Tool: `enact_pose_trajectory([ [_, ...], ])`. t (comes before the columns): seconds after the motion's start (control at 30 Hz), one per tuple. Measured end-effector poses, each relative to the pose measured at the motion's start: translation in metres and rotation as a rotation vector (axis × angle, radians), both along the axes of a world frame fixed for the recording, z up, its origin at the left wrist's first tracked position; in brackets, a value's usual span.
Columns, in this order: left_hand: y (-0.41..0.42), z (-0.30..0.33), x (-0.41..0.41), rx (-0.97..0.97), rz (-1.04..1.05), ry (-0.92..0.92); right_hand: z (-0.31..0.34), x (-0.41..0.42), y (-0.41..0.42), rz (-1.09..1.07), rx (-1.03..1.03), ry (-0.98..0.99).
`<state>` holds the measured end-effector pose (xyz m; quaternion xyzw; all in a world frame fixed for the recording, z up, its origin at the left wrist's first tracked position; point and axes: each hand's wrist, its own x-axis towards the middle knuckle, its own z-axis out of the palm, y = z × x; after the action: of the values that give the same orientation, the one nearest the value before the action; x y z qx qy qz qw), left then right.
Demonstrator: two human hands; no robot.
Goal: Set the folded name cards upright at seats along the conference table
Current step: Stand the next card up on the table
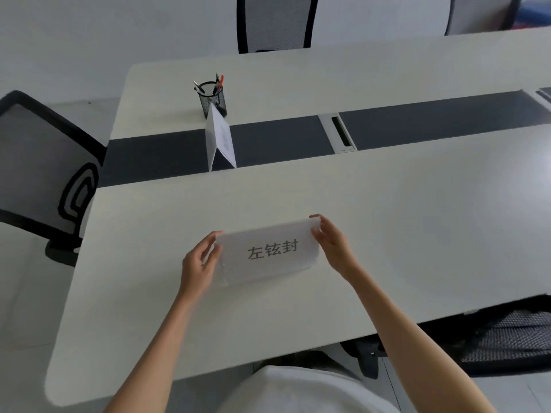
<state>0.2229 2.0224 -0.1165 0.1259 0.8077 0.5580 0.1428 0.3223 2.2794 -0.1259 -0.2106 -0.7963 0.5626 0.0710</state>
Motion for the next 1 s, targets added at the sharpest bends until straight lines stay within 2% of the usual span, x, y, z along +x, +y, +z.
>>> enact_pose_trajectory([
  [0.2, 0.046, 0.054, -0.015, 0.131, -0.067, 0.088, 0.044, 0.010, 0.035, -0.129, -0.117, 0.199],
  [0.4, 0.171, 0.082, -0.029, 0.130, -0.182, 0.078, 0.066, 0.021, 0.142, -0.288, -0.058, 0.271],
  [0.5, 0.236, 0.061, -0.027, 0.019, -0.208, 0.099, 0.050, 0.024, 0.190, -0.309, -0.041, 0.198],
  [0.63, 0.291, 0.014, -0.015, -0.068, -0.081, 0.044, 0.007, 0.019, 0.225, -0.349, -0.081, 0.114],
  [0.8, 0.318, -0.027, -0.004, -0.176, 0.032, -0.021, -0.033, 0.011, 0.247, -0.354, -0.167, 0.005],
  [1.0, 0.325, -0.046, -0.001, -0.179, 0.089, -0.004, -0.051, 0.006, 0.256, -0.347, -0.217, -0.022],
])
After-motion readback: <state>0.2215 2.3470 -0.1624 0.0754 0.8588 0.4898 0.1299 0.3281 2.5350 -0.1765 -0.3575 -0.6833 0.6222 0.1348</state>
